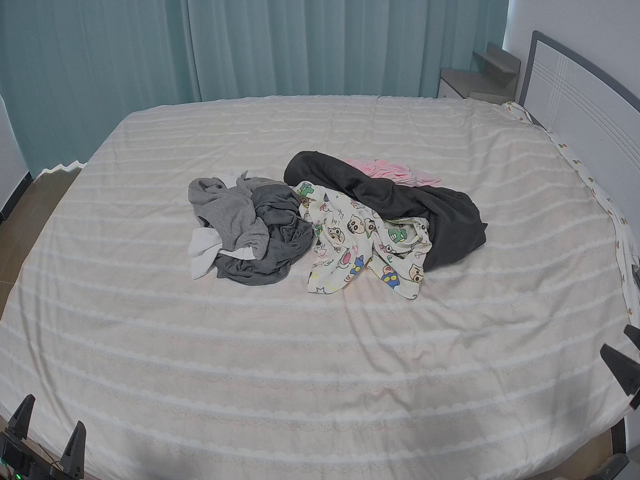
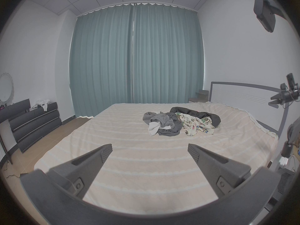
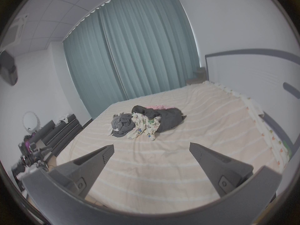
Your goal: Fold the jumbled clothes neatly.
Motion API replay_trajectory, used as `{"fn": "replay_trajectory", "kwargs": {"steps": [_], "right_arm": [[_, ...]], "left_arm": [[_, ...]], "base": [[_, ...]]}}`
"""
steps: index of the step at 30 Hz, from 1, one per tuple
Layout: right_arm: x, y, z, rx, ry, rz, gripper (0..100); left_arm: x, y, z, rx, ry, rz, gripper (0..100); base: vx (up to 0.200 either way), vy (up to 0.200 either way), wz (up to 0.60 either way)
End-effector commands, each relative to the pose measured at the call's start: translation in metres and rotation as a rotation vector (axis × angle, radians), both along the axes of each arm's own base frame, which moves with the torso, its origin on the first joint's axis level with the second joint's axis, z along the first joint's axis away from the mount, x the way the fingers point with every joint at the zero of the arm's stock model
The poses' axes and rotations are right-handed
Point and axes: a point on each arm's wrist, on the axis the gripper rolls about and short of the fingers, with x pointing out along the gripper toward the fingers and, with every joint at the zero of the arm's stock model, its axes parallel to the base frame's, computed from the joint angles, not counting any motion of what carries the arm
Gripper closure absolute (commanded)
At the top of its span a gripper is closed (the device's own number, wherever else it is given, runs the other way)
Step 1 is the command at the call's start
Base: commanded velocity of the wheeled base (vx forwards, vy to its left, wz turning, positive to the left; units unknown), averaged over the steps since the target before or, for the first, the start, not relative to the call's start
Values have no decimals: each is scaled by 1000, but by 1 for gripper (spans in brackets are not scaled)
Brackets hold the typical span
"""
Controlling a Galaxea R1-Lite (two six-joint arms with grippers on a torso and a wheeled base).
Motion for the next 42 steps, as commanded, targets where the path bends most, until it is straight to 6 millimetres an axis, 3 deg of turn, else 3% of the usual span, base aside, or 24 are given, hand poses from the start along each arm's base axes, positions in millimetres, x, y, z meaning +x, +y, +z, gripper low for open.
{"fn": "replay_trajectory", "kwargs": {"steps": [1, 3, 4, 5, 9, 18, 19, 20, 26, 31, 42], "right_arm": [[157, 49, -10, 185, 401, 146, 0], [181, 56, -15, 220, 407, 136, 0], [181, 56, -15, 220, 407, 136, 0], [208, 64, -22, 247, 417, 121, 0], [259, 77, -45, 231, 462, 53, 0], [335, 108, -78, 225, 448, -69, 0], [335, 108, -78, 225, 448, -69, 0], [349, 112, -87, 218, 442, -98, 0], [381, 122, -111, 210, 430, -129, 0], [408, 125, -116, 247, 381, -181, 0], [421, 135, -135, 235, 390, -174, 0]], "left_arm": [[0, 0, -4, -2, 4, 2, 0], [0, 0, -4, -2, 2, 2, 0], [0, 0, -4, -2, 2, 2, 0], [0, 0, -4, -2, 4, 2, 0], [0, 0, -4, -2, 2, 2, 0], [0, 0, -4, -2, 4, 2, 0], [0, 0, -4, -2, 4, 2, 0], [0, 0, -4, -2, 4, 2, 0], [0, 0, -4, -2, 4, 2, 0], [0, 0, -4, -2, 4, 2, 0], [0, 0, -4, -2, 4, 2, 0]], "base": [[0, 0, 0], [0, 0, 0], [0, 0, 0], [0, 0, 0], [0, 0, 0], [0, 0, 0], [0, 0, 0], [0, 0, 0], [0, 0, 0], [0, 0, 0], [0, 0, 0]]}}
